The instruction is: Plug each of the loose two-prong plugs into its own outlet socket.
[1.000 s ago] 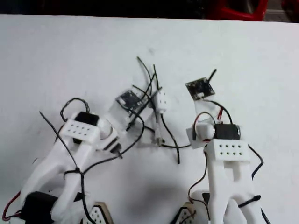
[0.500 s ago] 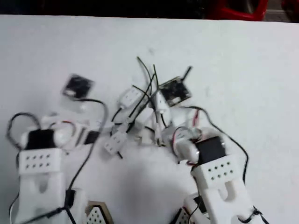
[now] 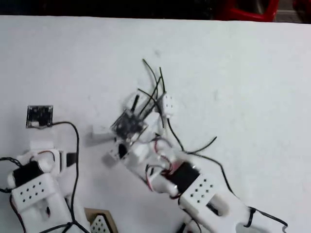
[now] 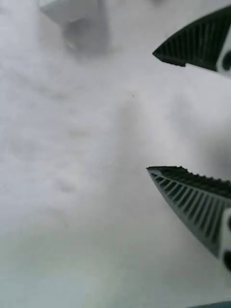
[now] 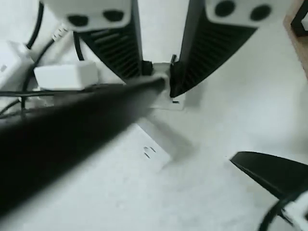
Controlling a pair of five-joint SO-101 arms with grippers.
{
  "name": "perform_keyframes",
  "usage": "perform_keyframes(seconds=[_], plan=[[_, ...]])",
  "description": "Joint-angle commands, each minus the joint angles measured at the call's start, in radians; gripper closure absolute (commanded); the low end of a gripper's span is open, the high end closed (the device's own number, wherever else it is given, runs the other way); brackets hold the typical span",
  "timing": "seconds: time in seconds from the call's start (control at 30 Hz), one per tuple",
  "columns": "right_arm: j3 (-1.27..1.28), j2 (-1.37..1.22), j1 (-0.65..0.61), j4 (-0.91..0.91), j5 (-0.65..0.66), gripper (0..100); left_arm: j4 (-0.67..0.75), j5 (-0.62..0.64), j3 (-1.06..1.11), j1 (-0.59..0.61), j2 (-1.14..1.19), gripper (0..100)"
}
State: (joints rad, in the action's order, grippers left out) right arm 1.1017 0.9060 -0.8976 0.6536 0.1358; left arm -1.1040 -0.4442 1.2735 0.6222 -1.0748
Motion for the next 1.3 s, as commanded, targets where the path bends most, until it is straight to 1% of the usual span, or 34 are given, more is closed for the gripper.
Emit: perform_keyframes(seconds=[0.0,0.17,0.3,0.43,0.6,0.73,0.9,1.17,1.27], plan=[[0.032,0.022,-0.051,-0.13,-0.008,98.1,0.074,0.054,0.058,0.015,-0.062,67],[0.026,-0.035,-0.079,-0.15,-0.009,98.1,0.069,0.074,0.078,0.015,-0.108,67],[-0.035,-0.188,-0.079,-0.151,-0.015,98.1,0.069,0.072,0.083,0.015,-0.11,67],[-0.123,-0.334,-0.079,-0.151,-0.087,98.1,0.071,0.071,0.095,0.015,-0.113,67],[-0.19,-0.45,-0.067,-0.153,-0.092,98.1,0.071,0.071,0.097,0.015,-0.113,67],[-0.221,-0.493,-0.03,-0.156,-0.094,98.1,0.071,0.071,0.098,0.015,-0.113,67],[-0.218,-0.553,-0.013,-0.223,-0.094,98.1,0.092,0.069,0.117,0.015,-0.114,67],[-0.218,-0.578,-0.018,-0.209,-0.095,98.1,0.097,0.071,0.117,0.015,-0.114,67],[-0.224,-0.576,-0.018,-0.17,-0.095,98.1,0.097,0.071,0.118,0.015,-0.114,67]])
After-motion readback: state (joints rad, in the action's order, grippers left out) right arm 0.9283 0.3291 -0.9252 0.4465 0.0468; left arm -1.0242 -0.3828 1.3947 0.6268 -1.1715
